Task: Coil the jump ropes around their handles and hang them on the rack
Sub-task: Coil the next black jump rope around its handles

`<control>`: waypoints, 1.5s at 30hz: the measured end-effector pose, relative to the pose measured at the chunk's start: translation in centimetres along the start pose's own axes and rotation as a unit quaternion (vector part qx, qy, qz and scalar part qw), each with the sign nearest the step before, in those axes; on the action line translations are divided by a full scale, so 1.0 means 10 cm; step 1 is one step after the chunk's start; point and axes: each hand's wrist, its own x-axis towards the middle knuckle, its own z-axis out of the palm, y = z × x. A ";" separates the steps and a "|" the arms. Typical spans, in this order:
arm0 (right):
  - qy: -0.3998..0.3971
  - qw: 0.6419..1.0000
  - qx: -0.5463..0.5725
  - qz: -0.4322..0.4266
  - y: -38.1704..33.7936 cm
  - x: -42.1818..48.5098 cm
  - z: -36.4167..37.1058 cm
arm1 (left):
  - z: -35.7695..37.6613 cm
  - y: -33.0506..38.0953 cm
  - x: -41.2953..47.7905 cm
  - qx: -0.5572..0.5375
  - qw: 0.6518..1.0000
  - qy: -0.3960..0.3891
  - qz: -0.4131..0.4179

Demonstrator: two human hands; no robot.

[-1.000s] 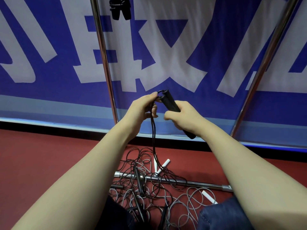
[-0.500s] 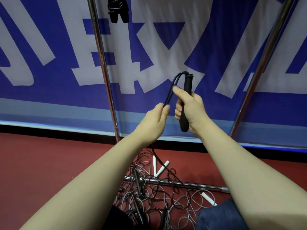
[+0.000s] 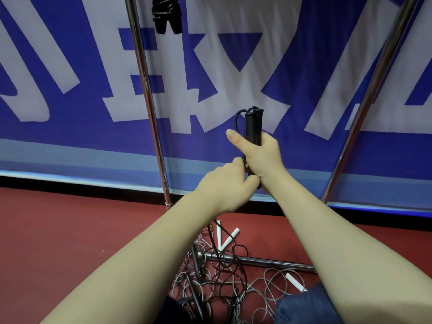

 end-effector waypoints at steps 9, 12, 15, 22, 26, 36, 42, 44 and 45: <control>0.046 0.996 0.063 0.029 -0.07 0.03 0.02 | 0.00 -0.10 0.03 -0.152 0.987 0.019 0.056; 0.054 0.992 0.108 0.046 -0.09 0.05 0.03 | 0.02 -0.14 0.04 -0.197 0.979 0.023 0.055; 0.022 0.990 0.132 0.040 -0.09 0.03 0.06 | 0.02 -0.14 0.06 -0.255 0.966 0.032 0.036; -0.042 0.985 0.161 0.056 -0.17 -0.05 0.14 | -0.01 -0.11 0.11 -0.353 0.930 0.101 -0.029; -0.066 0.984 0.154 0.065 -0.16 -0.07 0.17 | -0.03 -0.12 0.15 -0.326 0.935 0.124 -0.068; -0.116 0.984 0.113 0.076 -0.12 -0.08 0.06 | -0.15 -0.16 0.09 -0.107 0.981 0.151 -0.059; -0.132 0.983 0.074 0.103 -0.13 -0.08 0.01 | -0.18 -0.19 0.09 -0.025 0.986 0.161 -0.045; -0.139 0.980 0.058 0.130 -0.14 -0.07 -0.03 | -0.21 -0.25 0.11 0.006 0.984 0.169 -0.047; -0.135 0.980 0.048 0.139 -0.14 -0.06 -0.06 | -0.22 -0.30 0.12 0.023 0.983 0.172 -0.052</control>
